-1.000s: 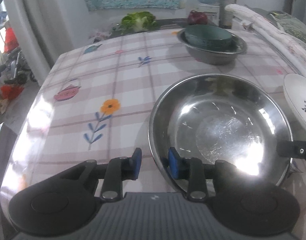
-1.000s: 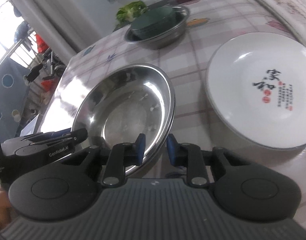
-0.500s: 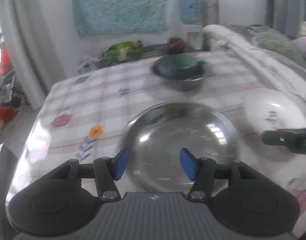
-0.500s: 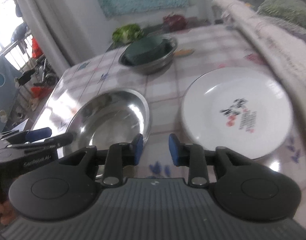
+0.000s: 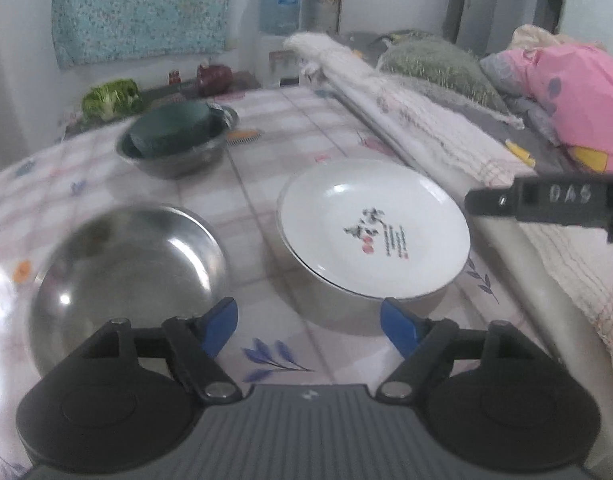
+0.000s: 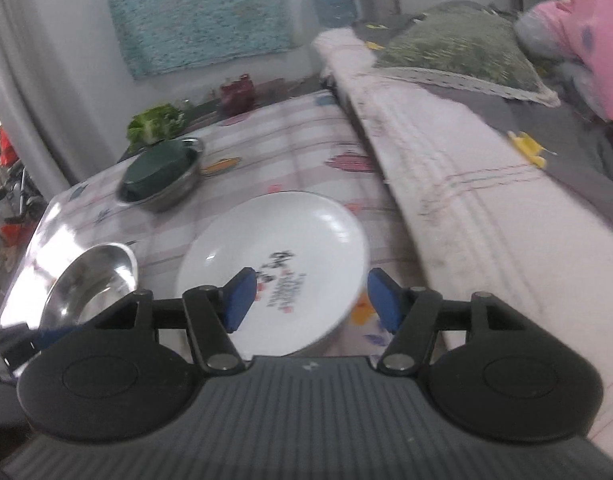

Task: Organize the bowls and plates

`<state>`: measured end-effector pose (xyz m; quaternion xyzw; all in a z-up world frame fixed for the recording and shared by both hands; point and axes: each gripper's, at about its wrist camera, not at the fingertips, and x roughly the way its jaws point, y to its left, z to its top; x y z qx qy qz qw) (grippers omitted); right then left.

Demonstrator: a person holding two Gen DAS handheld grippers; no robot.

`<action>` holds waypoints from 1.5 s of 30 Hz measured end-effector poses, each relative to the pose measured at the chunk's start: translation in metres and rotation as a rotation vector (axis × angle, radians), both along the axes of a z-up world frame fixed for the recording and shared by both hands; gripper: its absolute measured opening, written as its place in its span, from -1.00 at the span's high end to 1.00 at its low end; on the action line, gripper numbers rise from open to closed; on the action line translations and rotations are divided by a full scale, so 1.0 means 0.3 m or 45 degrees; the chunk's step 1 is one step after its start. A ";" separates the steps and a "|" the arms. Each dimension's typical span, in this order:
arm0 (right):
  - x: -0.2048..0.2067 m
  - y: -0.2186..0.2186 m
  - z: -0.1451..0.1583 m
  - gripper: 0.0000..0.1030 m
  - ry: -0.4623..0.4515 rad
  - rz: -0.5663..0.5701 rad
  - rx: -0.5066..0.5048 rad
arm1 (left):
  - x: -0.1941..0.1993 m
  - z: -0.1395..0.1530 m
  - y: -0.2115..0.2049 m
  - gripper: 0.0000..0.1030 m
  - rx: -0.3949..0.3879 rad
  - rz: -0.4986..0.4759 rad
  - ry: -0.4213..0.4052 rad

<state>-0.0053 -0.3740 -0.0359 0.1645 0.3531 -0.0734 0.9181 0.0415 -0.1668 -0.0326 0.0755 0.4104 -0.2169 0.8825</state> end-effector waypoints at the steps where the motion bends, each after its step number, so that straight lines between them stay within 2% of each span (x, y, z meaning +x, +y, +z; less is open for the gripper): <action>1: 0.001 -0.022 -0.008 -0.18 0.005 -0.003 0.005 | 0.001 -0.016 -0.014 -0.55 -0.005 0.009 0.016; 7: 0.064 -0.098 -0.078 -0.09 0.069 0.010 0.033 | -0.005 -0.062 -0.048 -0.54 -0.032 0.078 0.032; 14: 0.205 -0.091 -0.084 0.13 0.085 0.099 -0.048 | 0.019 -0.064 -0.057 -0.47 -0.127 0.172 0.030; 18: 0.293 -0.079 -0.089 0.26 0.104 0.144 -0.138 | 0.043 -0.071 -0.071 -0.30 -0.117 0.186 0.036; 21: 0.346 -0.082 -0.103 0.30 0.129 0.169 -0.165 | 0.062 -0.084 -0.080 -0.12 -0.104 0.194 0.042; 23: 0.378 -0.086 -0.115 0.32 0.147 0.184 -0.176 | 0.074 -0.091 -0.085 -0.07 -0.100 0.197 0.051; 26: 0.418 -0.092 -0.137 0.34 0.176 0.206 -0.158 | 0.087 -0.100 -0.087 0.10 -0.100 0.199 0.056; 29: 0.443 -0.093 -0.167 0.36 0.220 0.244 -0.087 | 0.095 -0.098 -0.085 0.37 -0.105 0.192 0.054; 30: 0.441 -0.086 -0.171 0.36 0.225 0.245 -0.090 | 0.093 -0.095 -0.087 0.49 -0.105 0.184 0.047; 33: 0.420 -0.057 -0.167 0.34 0.241 0.262 -0.136 | 0.083 -0.090 -0.087 0.49 -0.054 0.189 0.022; 39: 0.324 -0.024 -0.157 0.33 0.273 0.294 -0.064 | 0.057 -0.086 -0.037 0.49 -0.014 0.197 0.032; 45: 0.210 0.016 -0.151 0.32 0.291 0.269 -0.021 | 0.016 -0.082 0.009 0.49 0.043 0.149 0.029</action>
